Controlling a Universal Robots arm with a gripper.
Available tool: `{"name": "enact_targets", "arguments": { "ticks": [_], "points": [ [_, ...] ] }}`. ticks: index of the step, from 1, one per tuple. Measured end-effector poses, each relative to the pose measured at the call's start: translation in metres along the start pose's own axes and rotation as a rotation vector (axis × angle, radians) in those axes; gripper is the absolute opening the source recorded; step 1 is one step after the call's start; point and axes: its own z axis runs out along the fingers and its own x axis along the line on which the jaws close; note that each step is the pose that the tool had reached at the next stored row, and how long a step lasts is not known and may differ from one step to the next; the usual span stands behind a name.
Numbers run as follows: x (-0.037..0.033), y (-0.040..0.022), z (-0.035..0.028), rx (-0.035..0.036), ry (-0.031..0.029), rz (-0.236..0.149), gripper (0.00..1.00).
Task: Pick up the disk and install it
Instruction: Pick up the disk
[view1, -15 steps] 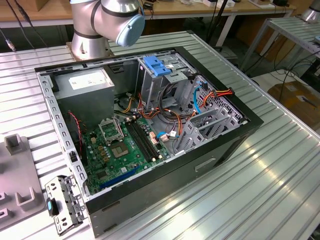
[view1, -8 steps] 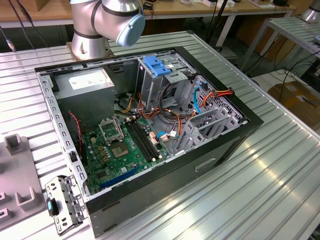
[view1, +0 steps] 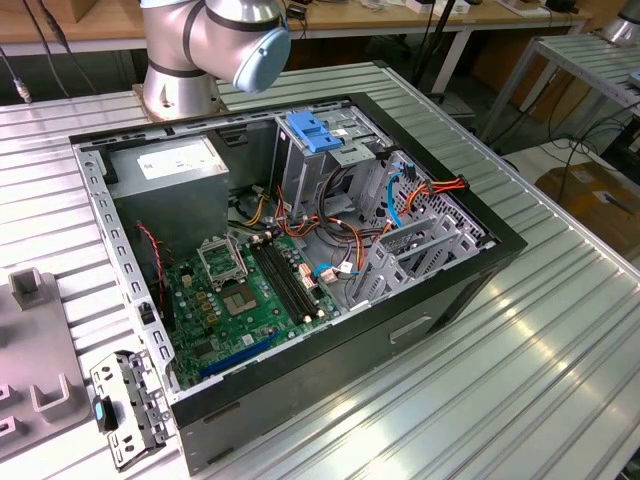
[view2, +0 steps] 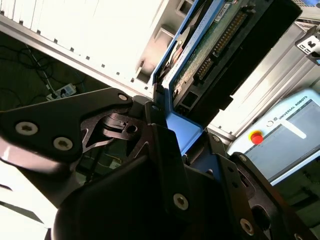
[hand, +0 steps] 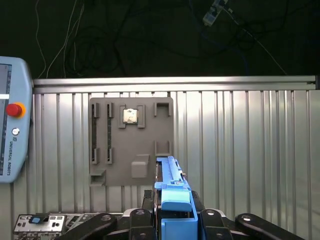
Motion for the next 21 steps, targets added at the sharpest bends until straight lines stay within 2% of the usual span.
{"name": "enact_targets", "arguments": {
  "ticks": [9, 16, 18, 21],
  "points": [
    [-0.0004, -0.0164, -0.0004, -0.0013, 0.0001, 0.000, 0.37],
    [-0.0007, -0.0330, -0.0007, -0.0024, 0.0001, 0.000, 0.37],
    [-0.0009, -0.0401, -0.0009, -0.0027, 0.0001, 0.000, 0.37],
    [-0.0008, -0.0451, -0.0010, -0.0030, 0.0001, 0.000, 0.37]
  ]
}}
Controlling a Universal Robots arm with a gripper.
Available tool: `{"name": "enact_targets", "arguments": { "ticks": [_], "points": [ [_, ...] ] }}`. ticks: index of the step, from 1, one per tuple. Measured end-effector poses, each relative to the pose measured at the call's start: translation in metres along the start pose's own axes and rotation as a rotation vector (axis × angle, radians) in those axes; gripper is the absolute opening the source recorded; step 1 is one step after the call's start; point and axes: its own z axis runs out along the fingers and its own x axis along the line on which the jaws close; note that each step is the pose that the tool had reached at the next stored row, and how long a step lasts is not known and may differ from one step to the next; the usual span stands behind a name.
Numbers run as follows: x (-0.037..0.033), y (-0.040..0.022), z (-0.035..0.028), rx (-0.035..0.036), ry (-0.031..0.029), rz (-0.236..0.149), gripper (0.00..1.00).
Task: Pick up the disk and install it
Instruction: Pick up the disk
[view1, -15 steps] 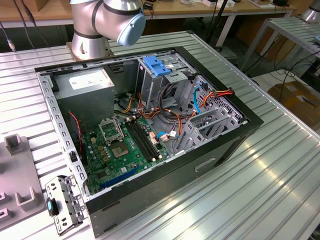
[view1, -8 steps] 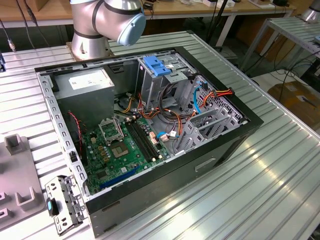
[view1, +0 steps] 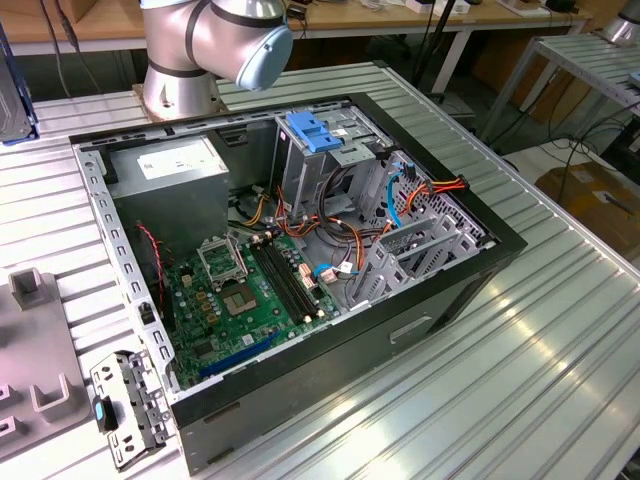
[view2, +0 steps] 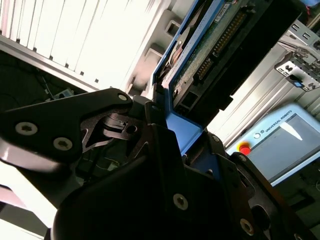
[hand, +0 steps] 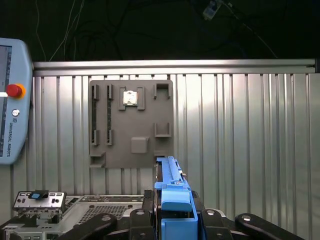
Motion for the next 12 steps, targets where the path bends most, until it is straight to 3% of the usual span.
{"name": "enact_targets", "arguments": {
  "ticks": [6, 12],
  "points": [
    [0.0040, -0.0049, -0.0001, -0.0011, 0.0001, 0.000, 0.37],
    [0.0051, -0.0052, -0.0001, -0.0011, 0.0000, 0.000, 0.37]
  ]
}}
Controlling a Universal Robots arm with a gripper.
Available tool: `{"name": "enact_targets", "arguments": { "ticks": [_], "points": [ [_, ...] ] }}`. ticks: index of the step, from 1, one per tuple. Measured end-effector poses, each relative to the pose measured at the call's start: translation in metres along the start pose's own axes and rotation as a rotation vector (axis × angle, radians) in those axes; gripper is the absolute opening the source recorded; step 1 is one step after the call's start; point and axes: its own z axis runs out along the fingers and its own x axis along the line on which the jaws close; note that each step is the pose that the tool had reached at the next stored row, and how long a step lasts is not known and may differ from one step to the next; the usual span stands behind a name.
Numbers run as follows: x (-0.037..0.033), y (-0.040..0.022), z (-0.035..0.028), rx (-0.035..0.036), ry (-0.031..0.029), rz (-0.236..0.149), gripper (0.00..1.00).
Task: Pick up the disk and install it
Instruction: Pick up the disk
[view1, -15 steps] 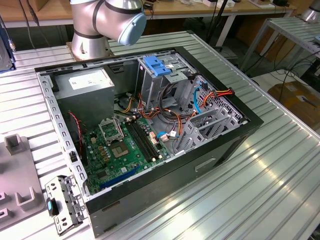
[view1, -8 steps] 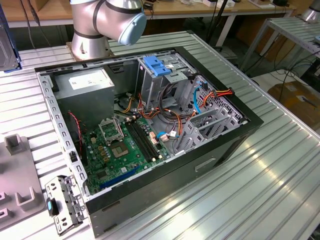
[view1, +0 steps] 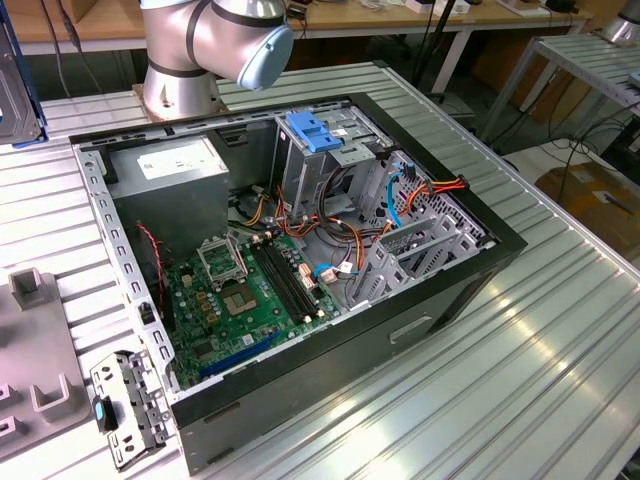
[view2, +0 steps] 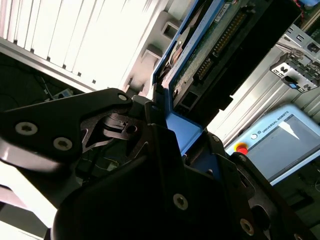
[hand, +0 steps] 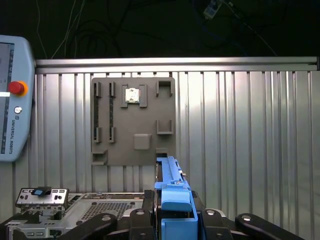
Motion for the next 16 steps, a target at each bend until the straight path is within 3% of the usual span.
{"name": "enact_targets", "arguments": {
  "ticks": [16],
  "points": [
    [0.0004, -0.0009, 0.0000, 0.0000, 0.0000, 0.000, 0.37]
  ]
}}
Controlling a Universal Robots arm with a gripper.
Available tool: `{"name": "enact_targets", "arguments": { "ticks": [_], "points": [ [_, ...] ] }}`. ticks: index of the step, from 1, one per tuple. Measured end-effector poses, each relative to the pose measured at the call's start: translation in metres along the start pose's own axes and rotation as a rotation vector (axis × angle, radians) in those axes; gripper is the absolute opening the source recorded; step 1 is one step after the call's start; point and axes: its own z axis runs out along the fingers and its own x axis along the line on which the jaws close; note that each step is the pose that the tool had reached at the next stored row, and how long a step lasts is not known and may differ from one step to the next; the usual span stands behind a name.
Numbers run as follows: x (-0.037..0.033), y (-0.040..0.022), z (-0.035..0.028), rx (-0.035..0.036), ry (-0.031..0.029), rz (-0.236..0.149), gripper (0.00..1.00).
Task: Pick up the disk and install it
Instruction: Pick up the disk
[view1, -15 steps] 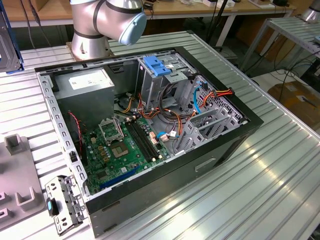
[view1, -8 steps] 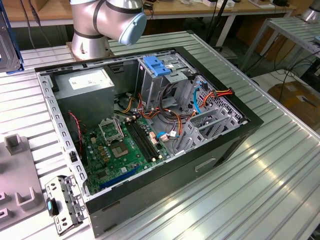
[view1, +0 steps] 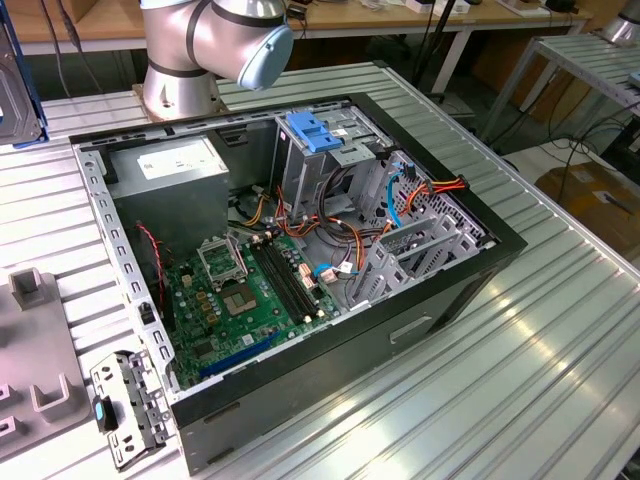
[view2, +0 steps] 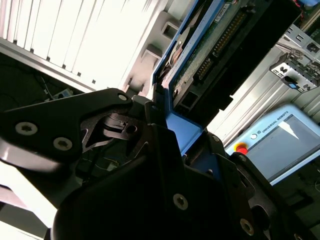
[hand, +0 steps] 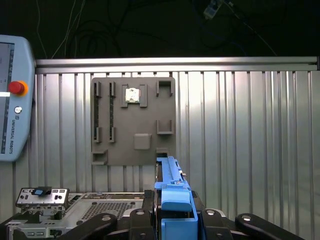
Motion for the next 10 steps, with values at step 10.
{"name": "enact_targets", "arguments": {
  "ticks": [10],
  "points": [
    [-0.0003, -0.0144, -0.0003, 0.0000, 0.0000, 0.000, 0.37]
  ]
}}
